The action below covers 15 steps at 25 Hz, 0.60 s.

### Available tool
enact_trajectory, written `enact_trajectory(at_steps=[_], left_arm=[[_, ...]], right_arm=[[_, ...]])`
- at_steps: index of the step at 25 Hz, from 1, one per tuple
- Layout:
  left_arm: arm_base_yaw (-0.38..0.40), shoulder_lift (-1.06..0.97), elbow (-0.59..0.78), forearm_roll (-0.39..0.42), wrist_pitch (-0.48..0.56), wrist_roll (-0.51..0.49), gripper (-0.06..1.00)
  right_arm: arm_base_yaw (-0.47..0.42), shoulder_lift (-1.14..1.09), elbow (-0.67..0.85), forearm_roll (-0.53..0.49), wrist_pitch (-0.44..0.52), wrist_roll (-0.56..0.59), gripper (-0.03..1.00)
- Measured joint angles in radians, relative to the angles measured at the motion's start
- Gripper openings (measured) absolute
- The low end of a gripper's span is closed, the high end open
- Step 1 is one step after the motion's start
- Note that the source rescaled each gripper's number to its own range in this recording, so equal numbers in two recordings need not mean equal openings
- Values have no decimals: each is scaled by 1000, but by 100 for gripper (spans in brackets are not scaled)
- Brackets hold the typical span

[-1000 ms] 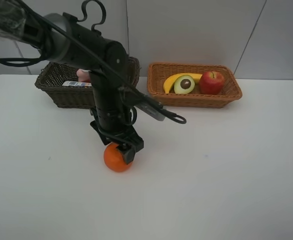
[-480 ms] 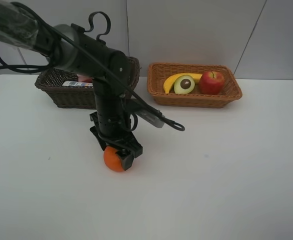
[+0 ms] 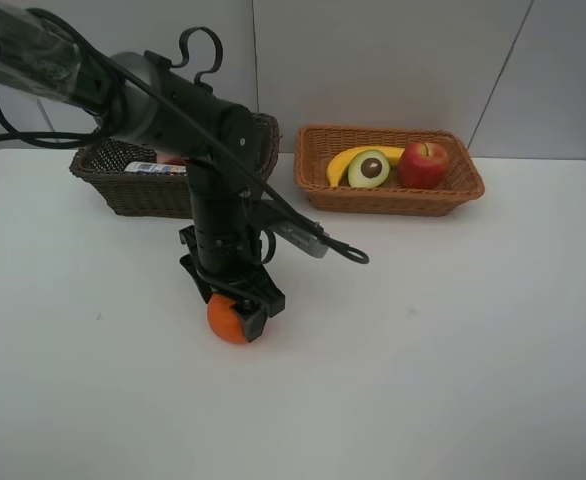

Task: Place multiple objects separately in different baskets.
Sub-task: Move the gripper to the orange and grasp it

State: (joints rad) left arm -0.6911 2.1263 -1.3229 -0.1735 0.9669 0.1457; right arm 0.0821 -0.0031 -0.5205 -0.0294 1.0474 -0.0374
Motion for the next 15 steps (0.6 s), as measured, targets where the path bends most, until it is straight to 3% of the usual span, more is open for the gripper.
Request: enact_trajectory(at_steps=[15], left_arm=[[0,0,0,-31,0,-8,95]], right_arm=[[0,0,0,0,0,0,97]])
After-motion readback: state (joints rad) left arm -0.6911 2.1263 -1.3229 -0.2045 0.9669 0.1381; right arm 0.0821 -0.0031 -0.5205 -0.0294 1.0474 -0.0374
